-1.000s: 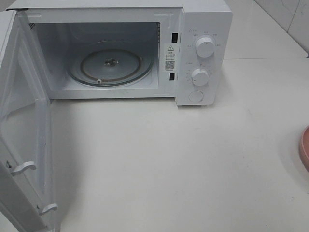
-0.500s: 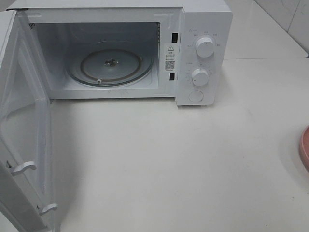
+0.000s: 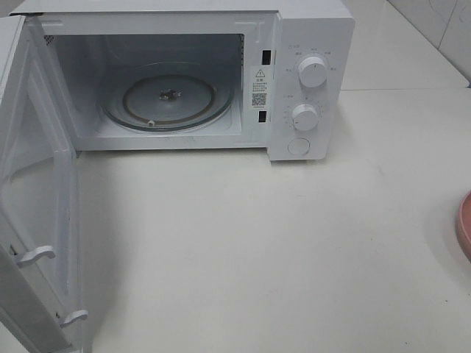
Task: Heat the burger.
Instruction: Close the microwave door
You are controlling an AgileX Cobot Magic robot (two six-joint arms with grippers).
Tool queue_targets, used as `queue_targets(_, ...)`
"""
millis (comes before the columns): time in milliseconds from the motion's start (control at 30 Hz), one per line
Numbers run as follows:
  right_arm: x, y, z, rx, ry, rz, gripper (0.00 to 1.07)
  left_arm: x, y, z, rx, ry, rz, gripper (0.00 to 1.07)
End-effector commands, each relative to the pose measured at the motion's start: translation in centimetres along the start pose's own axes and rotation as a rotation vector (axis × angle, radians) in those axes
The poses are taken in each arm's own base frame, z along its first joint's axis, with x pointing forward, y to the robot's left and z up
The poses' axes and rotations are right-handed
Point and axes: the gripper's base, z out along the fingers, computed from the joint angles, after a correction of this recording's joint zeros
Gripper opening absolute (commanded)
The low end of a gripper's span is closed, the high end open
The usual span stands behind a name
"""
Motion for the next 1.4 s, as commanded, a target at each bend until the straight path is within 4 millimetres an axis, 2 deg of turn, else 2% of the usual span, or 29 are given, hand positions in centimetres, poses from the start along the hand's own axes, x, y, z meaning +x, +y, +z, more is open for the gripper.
queue_targets(33,0.2,0.0,-0.3,0.001,-0.029,0.007,0.76,0.1,0.0,-0.2,-0.002,-0.026,-0.002,0.98)
queue_targets(700,0.2,0.0,-0.3,0.001,-0.029,0.007,0.76,0.1,0.1,-0.2,-0.020,-0.027,0.007,0.98)
queue_targets(867,0.2,0.0,-0.3,0.001,-0.029,0.007,0.76,-0.5,0.1,-0.4,-0.017,-0.050,0.006,0.96)
queue_targets(933,0.2,0.0,-0.3,0.001,-0.029,0.007,0.76,-1.1,0.1,0.1,-0.020,-0.036,0.002,0.87)
queue_targets(967,0.2,0.0,-0.3,0.001,-0.029,0.007,0.76,-1.1,0.1,0.1,-0.020,-0.036,0.002,0.87)
queue_targets(1000,0.2,0.0,-0.3,0.001,-0.029,0.006,0.76,-1.5,0.2,0.5,-0.020,-0.013,-0.001,0.76)
queue_targets(1033,0.2,0.0,-0.3,0.001,-0.029,0.006,0.76,-1.7,0.2,0.8,-0.021,-0.001,-0.003,0.70)
queue_targets(1067,0.2,0.0,-0.3,0.001,-0.029,0.006,0.76,-1.7,0.2,0.8,-0.021,-0.001,-0.003,0.70)
queue_targets(1100,0.2,0.0,-0.3,0.001,-0.029,0.006,0.76,-2.1,0.2,1.4,-0.023,0.021,-0.005,0.58)
queue_targets(1133,0.2,0.0,-0.3,0.001,-0.029,0.006,0.76,-2.4,0.2,1.7,-0.024,0.023,-0.007,0.52)
queue_targets(1167,0.2,0.0,-0.3,0.001,-0.029,0.006,0.76,-2.4,0.2,1.7,-0.024,0.023,-0.007,0.52)
queue_targets(1233,0.2,0.0,-0.3,0.001,-0.029,0.006,0.76,-3.5,0.4,2.9,-0.029,0.002,-0.008,0.26)
queue_targets(1267,0.2,0.0,-0.3,0.001,-0.029,0.006,0.76,-3.5,0.4,2.9,-0.029,0.002,-0.008,0.26)
queue_targets(1300,0.2,0.0,-0.3,0.001,-0.029,0.006,0.76,-3.9,0.4,3.3,-0.032,-0.005,-0.007,0.18)
queue_targets(1333,0.2,0.0,-0.3,0.001,-0.029,0.006,0.76,-3.9,0.4,3.3,-0.032,-0.005,-0.007,0.18)
queue_targets(1367,0.2,0.0,-0.3,0.001,-0.029,0.006,0.76,-4.4,0.5,4.1,-0.039,-0.001,-0.005,0.03)
queue_targets(1400,0.2,0.0,-0.3,0.001,-0.029,0.006,0.76,-4.6,0.6,4.4,-0.046,0.004,0.001,0.00)
